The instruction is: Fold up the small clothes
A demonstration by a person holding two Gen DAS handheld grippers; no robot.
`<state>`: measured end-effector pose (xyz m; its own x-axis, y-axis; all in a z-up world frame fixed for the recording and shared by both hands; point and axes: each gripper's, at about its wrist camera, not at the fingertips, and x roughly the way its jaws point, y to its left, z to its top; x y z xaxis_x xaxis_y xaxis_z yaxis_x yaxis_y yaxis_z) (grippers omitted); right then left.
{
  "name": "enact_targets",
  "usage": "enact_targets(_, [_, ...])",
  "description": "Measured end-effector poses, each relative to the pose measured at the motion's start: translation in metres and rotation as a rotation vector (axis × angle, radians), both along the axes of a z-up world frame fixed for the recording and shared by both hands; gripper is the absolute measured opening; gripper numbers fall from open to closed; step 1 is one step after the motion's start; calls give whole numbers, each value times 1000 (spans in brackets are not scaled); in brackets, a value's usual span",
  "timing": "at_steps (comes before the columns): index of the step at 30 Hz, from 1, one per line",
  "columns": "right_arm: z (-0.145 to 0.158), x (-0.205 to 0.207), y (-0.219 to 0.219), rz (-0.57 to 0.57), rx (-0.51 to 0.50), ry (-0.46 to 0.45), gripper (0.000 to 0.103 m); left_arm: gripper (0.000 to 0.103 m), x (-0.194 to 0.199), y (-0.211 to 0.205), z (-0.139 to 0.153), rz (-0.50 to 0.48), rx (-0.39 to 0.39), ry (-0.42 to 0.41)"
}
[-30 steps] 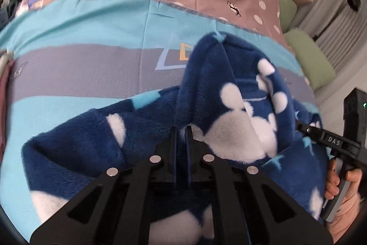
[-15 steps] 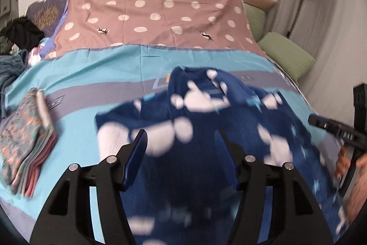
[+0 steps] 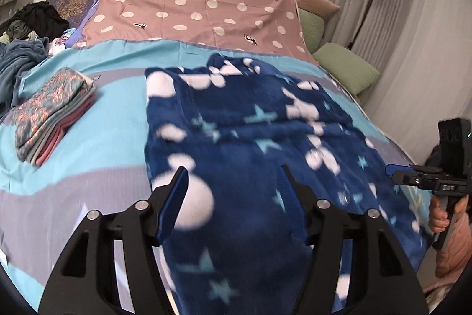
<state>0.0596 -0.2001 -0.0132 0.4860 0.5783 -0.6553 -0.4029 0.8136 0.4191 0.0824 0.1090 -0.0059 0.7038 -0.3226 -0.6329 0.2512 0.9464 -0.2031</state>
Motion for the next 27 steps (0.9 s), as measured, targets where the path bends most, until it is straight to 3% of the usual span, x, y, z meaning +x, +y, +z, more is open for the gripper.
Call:
enact_targets(4, [4, -30, 16, 59, -17, -14, 48, 68, -28, -9, -7, 2, 92, -21])
enact_targets(9, [1, -74, 28, 187, 107, 28, 48, 68, -61, -9, -6, -5, 62, -38])
enact_targets(12, [-9, -96, 38, 265, 179, 98, 48, 69, -75, -8, -10, 10, 60, -30])
enact_targets(15, [-28, -108, 56, 294, 155, 169, 51, 69, -85, -4, -15, 26, 47, -21])
enact_targets(16, [-34, -108, 62, 288, 143, 194, 36, 69, -89, -1, -16, 33, 33, -17])
enact_targets(17, [-37, -105, 65, 287, 153, 219, 14, 69, -91, 0, -16, 37, 25, -16])
enact_targets(18, [-36, -105, 65, 273, 174, 230, 6, 69, -94, 3, -16, 43, 16, -16])
enact_targets(22, [-2, -124, 39, 222, 261, 124, 5, 69, -105, 12, -16, 79, 15, -20])
enact_targets(24, [6, -136, 25, 188, 206, 84, 5, 69, -112, 15, -20, 86, 20, -10])
enact_targets(27, [-15, -143, 21, 151, 109, 123, 8, 69, -122, 22, -34, 74, -6, 43])
